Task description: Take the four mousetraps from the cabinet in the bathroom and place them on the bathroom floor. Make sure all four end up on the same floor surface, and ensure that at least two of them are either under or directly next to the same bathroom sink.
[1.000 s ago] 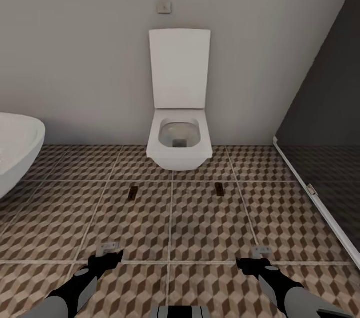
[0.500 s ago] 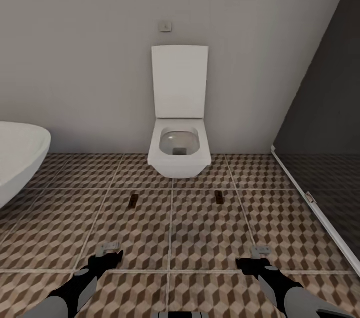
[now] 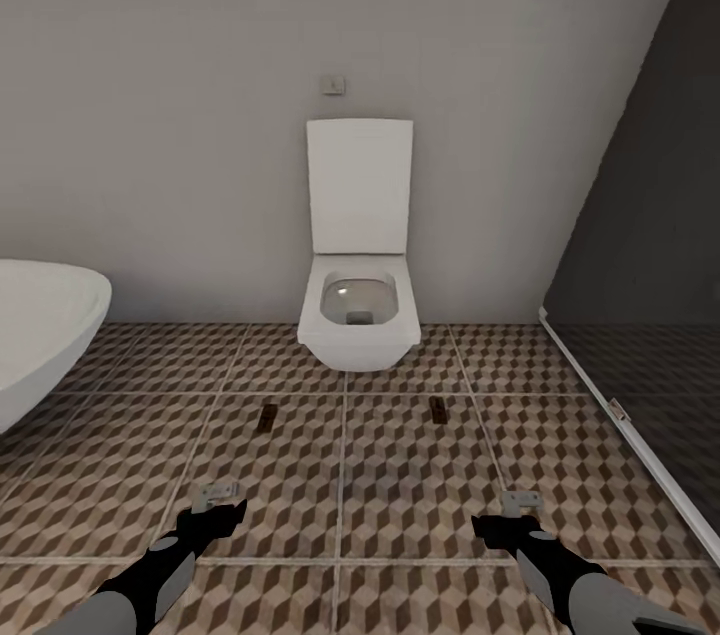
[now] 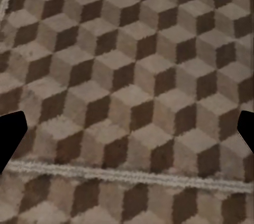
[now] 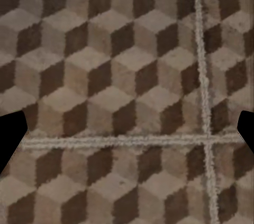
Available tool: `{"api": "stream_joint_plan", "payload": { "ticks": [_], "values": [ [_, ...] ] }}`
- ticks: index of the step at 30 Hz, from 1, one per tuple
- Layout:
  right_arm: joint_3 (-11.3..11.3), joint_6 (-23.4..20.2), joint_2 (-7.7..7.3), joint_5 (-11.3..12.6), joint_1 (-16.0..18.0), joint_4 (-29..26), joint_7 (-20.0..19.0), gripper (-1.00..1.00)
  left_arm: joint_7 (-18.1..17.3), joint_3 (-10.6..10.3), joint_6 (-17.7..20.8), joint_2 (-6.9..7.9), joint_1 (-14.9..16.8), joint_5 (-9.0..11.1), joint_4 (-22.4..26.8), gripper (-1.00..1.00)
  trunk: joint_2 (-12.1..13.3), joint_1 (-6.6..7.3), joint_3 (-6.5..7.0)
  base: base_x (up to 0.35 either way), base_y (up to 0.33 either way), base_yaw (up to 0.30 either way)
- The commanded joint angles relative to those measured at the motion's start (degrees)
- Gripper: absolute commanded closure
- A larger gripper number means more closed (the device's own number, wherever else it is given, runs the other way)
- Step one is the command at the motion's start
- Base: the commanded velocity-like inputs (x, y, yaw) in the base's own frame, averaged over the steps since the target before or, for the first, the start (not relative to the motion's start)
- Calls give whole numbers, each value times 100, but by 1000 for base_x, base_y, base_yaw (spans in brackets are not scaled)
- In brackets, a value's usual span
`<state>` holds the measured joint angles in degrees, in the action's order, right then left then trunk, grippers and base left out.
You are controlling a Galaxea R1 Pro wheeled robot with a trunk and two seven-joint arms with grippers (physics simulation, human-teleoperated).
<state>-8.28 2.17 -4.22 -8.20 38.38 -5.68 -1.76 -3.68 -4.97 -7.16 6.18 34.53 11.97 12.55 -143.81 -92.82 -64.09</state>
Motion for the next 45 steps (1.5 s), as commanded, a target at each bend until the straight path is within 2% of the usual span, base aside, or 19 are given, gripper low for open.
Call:
{"api": "stream_joint_plan", "payload": {
  "ticks": [1, 45],
  "values": [
    [-50, 20, 0, -58, 3, 6, -16, -100, -10, -47, -22, 5, 3, 60, -7, -100, 0, 3, 18, 0, 0, 0],
    [-51, 12, -1, -50, 3, 6, 0, -100, -10, -47, -22, 6, 5, 60, -7, -100, 98, 136, 989, 0, 0, 0]
  ]
}}
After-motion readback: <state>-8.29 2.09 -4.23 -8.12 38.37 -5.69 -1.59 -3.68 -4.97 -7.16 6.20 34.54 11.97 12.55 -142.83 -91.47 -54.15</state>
